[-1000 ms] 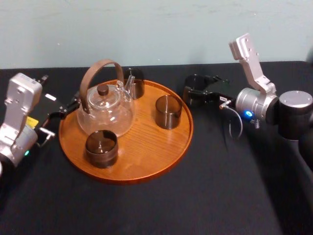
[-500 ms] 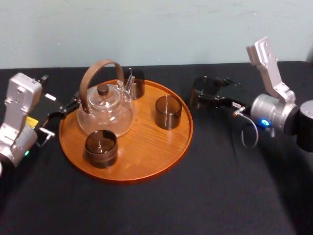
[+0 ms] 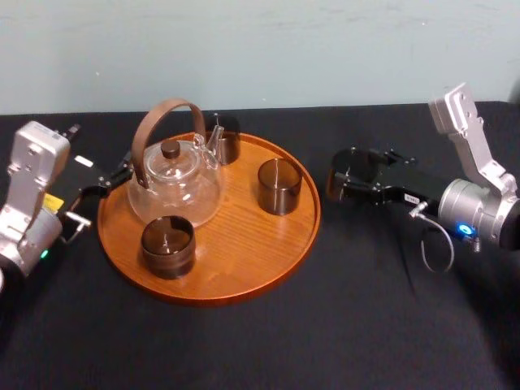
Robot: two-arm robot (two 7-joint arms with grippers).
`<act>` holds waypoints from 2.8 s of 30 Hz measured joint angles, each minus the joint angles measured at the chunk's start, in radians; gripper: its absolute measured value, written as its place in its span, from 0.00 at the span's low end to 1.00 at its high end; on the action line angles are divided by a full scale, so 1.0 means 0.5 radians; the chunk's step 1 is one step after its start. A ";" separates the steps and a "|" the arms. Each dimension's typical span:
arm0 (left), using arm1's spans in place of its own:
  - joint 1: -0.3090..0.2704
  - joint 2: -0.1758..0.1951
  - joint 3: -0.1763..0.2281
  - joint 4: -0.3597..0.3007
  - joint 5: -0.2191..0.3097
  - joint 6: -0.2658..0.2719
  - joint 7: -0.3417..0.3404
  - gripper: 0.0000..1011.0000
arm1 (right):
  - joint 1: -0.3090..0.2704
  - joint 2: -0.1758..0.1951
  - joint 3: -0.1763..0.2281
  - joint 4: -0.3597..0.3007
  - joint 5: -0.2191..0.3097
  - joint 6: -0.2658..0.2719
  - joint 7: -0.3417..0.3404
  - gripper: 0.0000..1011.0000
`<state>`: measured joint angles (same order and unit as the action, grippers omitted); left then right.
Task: Pick up the glass from the table and place it on the tray.
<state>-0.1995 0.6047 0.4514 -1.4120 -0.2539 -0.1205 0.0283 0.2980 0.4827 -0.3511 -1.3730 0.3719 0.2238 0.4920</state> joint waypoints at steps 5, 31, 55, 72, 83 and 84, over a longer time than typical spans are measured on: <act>0.000 0.000 0.000 0.000 0.000 0.000 0.000 0.99 | -0.044 0.057 -0.016 -0.084 0.036 -0.006 0.046 0.89; 0.000 0.000 0.000 0.000 0.000 0.000 0.000 0.99 | -0.081 0.229 -0.228 -0.358 0.154 -0.029 0.204 0.89; 0.000 0.000 0.000 0.000 0.000 0.000 0.000 0.99 | 0.117 0.074 -0.478 -0.250 0.141 -0.037 0.244 0.89; 0.000 0.000 0.000 0.000 0.000 0.000 0.000 0.99 | 0.222 -0.056 -0.573 -0.061 0.125 -0.065 0.247 0.89; 0.000 0.000 0.000 0.000 0.000 0.000 0.000 0.99 | 0.275 -0.152 -0.595 0.114 0.098 -0.131 0.239 0.89; 0.000 0.000 0.000 0.000 0.000 0.000 0.000 0.99 | 0.283 -0.164 -0.597 0.137 0.094 -0.140 0.241 0.89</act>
<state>-0.1995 0.6047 0.4514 -1.4120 -0.2539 -0.1206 0.0283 0.4396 0.4008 -0.6496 -1.3044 0.4187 0.1537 0.6128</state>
